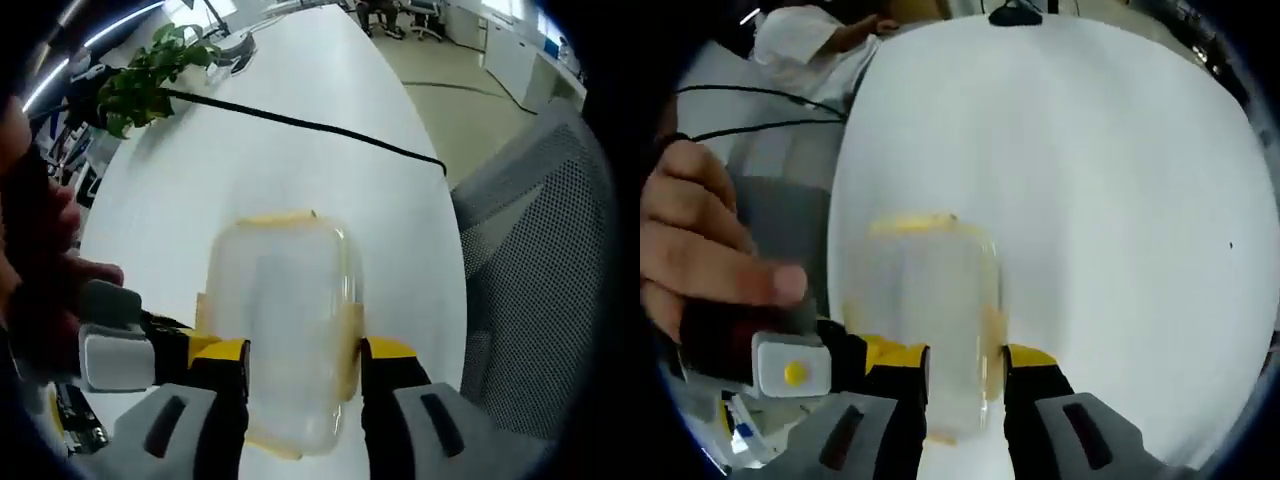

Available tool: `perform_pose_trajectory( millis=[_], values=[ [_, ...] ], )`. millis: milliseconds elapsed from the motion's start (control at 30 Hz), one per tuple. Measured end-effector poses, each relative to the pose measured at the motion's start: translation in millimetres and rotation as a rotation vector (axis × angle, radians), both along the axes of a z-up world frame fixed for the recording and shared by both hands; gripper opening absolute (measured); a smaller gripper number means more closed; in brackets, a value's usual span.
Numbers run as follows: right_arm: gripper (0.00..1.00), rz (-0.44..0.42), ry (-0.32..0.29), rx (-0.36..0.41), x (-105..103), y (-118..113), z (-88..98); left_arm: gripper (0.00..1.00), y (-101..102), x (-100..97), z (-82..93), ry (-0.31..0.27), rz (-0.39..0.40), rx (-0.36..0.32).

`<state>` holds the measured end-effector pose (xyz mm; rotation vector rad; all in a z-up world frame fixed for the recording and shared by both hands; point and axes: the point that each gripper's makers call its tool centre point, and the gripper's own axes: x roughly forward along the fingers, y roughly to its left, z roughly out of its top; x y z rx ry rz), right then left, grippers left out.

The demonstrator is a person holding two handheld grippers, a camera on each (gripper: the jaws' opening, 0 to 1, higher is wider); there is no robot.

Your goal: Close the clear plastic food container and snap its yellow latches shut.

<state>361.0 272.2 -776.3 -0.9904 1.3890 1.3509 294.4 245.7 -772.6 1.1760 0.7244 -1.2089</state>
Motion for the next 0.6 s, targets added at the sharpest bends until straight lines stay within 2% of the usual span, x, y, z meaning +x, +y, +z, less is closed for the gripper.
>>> perform_pose_trajectory(
  millis=[100,367,400,467,500,533,600],
  values=[
    [0.27,-0.009,0.006,-0.010,-0.6,0.0,0.0,0.43,1.7,0.5,0.2,0.008,0.009,-0.001],
    [0.25,-0.033,0.041,0.068,0.9,-1.0,-1.6,0.40,1.7,1.8,-2.5,-0.013,0.026,0.021],
    [0.25,-0.050,0.041,0.066,2.1,-1.3,-2.8,0.39,-4.5,1.1,-6.5,-0.026,-0.004,0.020],
    [0.24,-0.046,0.046,0.066,-0.9,0.4,-2.8,0.39,-1.6,1.3,-4.0,-0.029,0.020,0.030],
    [0.23,-0.023,0.066,0.036,-1.9,-4.8,-3.5,0.39,-0.9,2.4,-2.9,-0.031,0.017,0.031],
    [0.23,-0.056,0.067,0.049,0.1,-0.1,-5.5,0.39,0.9,2.7,-1.8,-0.027,0.019,0.028],
    [0.23,-0.067,0.088,0.026,0.0,0.3,-6.3,0.39,2.0,3.2,-1.4,-0.022,0.024,0.026]
  ],
)
